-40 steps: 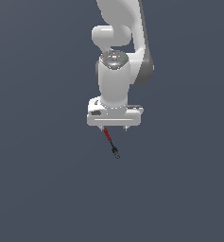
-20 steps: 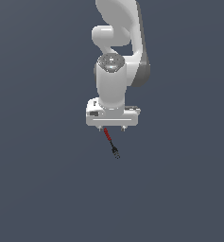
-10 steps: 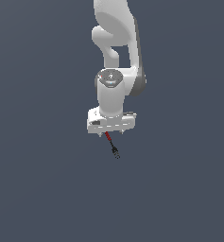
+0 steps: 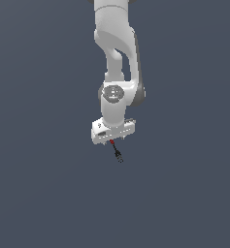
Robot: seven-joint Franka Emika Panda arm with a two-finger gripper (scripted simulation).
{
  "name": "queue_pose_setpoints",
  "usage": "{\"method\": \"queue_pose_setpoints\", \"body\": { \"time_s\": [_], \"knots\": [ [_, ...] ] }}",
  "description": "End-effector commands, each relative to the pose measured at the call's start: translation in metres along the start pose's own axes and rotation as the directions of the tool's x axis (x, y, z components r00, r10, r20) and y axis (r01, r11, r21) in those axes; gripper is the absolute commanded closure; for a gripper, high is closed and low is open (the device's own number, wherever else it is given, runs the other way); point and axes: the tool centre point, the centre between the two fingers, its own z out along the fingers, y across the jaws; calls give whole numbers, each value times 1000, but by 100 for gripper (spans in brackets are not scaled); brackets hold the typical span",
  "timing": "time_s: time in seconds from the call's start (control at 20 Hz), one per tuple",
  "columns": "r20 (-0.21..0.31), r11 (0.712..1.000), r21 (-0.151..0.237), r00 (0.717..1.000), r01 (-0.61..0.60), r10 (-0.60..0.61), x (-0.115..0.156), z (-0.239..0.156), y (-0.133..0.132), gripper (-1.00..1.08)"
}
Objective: Pick up the object and move it to a goal position.
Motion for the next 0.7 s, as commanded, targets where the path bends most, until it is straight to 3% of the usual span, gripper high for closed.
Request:
{"method": "queue_pose_setpoints", "body": {
  "time_s": [0.0, 0.65],
  "knots": [
    [0, 1000, 1, 1000, 30, -30, -2, 8, -1, -92],
    [2, 999, 2, 999, 53, -53, -5, 26, -2, -92]
  ]
}}
